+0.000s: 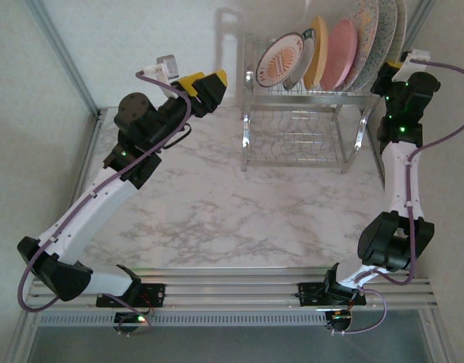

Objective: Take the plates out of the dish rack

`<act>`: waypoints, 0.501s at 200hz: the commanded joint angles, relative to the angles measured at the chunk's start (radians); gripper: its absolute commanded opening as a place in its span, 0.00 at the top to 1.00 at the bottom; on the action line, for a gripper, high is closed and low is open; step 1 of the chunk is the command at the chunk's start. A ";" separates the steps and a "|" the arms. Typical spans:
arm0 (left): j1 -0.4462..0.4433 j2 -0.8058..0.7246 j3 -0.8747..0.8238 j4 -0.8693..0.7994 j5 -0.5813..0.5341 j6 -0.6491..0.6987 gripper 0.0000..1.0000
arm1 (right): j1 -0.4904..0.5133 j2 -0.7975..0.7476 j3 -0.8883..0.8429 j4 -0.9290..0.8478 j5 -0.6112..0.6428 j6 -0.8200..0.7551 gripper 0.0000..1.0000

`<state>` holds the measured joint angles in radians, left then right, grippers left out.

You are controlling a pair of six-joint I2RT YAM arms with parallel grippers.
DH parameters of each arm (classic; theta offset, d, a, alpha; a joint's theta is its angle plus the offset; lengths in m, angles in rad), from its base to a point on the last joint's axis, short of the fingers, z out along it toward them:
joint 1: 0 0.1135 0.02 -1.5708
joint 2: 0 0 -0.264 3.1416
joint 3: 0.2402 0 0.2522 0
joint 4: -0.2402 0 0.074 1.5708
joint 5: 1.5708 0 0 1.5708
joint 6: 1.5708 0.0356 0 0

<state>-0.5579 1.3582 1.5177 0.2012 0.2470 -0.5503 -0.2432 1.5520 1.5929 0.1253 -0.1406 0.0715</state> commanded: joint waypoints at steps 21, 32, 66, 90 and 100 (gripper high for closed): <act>-0.012 -0.035 0.014 0.024 0.007 -0.010 0.01 | -0.007 -0.053 0.097 0.057 0.018 0.055 1.00; -0.014 -0.035 0.012 0.024 0.008 -0.010 0.01 | -0.007 -0.051 0.106 0.054 0.021 0.054 1.00; -0.016 -0.039 0.011 0.024 0.005 -0.010 0.00 | -0.007 -0.056 0.127 0.030 0.022 0.072 1.00; -0.018 -0.042 0.011 0.021 0.005 -0.008 0.00 | -0.008 -0.062 0.125 0.035 0.035 0.079 1.00; -0.019 -0.044 0.010 0.021 0.003 -0.007 0.01 | -0.007 -0.064 0.132 0.025 0.039 0.079 1.00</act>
<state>-0.5632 1.3468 1.5177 0.2012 0.2466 -0.5507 -0.2489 1.5425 1.6650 0.0689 -0.1043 0.1211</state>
